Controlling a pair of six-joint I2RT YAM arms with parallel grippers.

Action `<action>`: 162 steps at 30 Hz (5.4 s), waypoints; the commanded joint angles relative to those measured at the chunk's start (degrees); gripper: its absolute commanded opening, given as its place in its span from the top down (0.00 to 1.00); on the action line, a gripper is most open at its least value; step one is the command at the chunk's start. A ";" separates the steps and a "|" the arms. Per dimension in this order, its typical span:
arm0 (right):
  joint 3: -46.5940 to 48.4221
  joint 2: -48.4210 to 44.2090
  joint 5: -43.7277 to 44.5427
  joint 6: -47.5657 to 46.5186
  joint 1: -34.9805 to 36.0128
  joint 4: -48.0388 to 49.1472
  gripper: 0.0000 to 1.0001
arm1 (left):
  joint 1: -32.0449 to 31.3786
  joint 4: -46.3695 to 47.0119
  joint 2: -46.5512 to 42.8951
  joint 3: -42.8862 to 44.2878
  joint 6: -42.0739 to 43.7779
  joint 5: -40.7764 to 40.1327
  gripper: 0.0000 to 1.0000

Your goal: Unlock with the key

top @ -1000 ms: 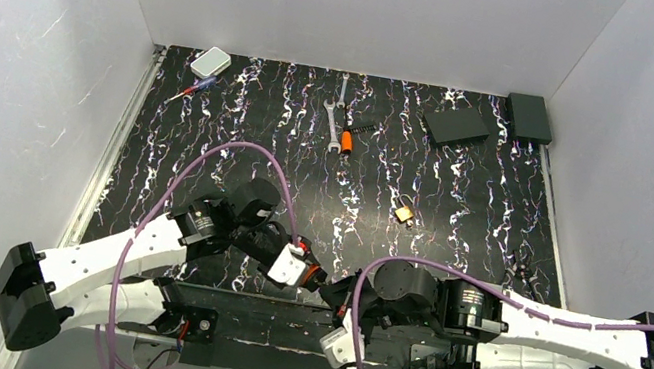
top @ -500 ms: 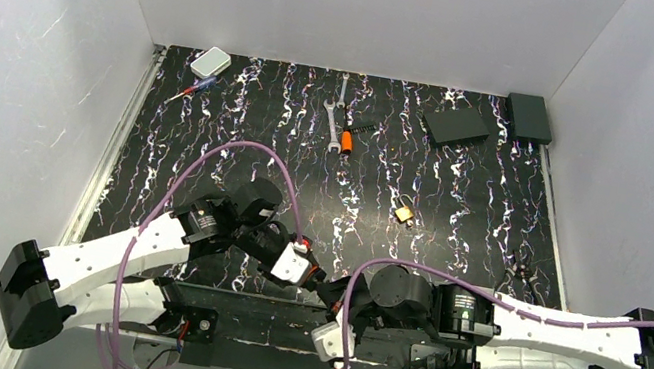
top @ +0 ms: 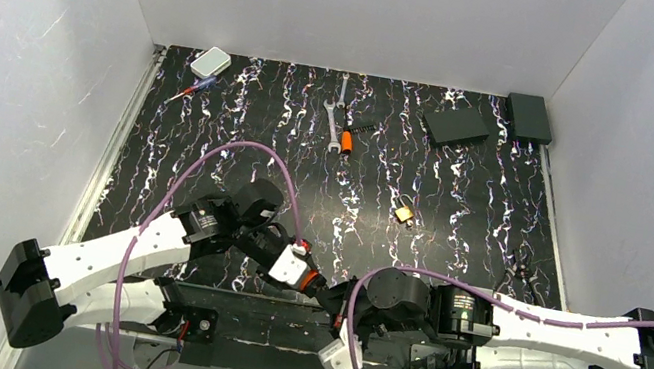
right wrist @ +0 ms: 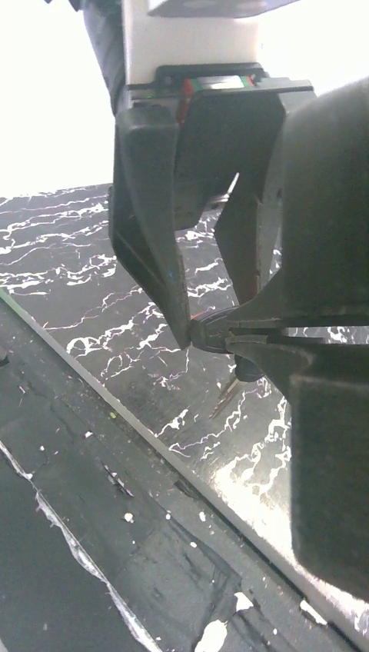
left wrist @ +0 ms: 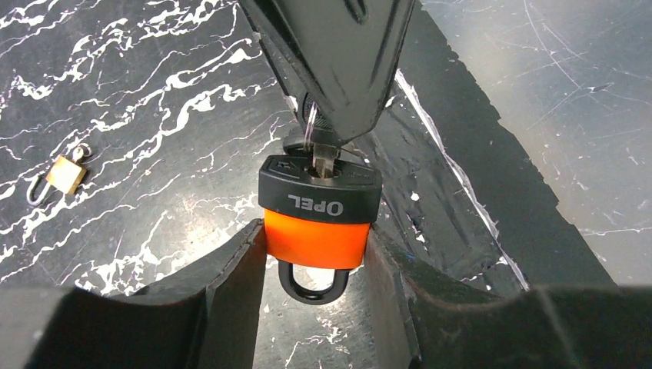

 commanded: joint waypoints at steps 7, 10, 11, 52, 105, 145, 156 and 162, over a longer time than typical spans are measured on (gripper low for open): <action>-2.13 -0.37 -1.20 -1.34 0.66 -0.26 0.99 | -1.00 2.30 0.54 4.62 1.77 6.88 1.00; -3.05 -0.84 -0.74 2.16 0.67 3.15 0.99 | -1.07 2.30 0.41 4.58 1.88 6.75 1.00; -3.36 -1.00 -0.33 3.08 0.63 4.47 0.99 | -1.10 2.31 0.38 4.58 1.88 6.79 1.00; -6.84 1.34 3.64 6.17 0.67 9.07 0.99 | -1.51 0.17 -1.47 7.54 1.19 15.03 1.00; -5.24 -12.81 10.94 39.62 0.70 9.08 0.53 | -0.47 5.31 1.49 4.92 -4.02 3.97 1.00; -7.50 -12.97 28.06 59.28 0.67 11.79 0.35 | -0.29 8.61 -1.59 3.44 -5.64 -3.68 1.00; -7.59 -13.04 28.21 59.29 0.70 12.08 0.59 | -0.34 8.62 -1.78 3.35 -5.72 -3.77 1.00; -7.77 -12.22 27.75 58.82 0.70 12.62 0.75 | -0.29 8.71 -1.87 3.28 -5.77 -3.34 1.00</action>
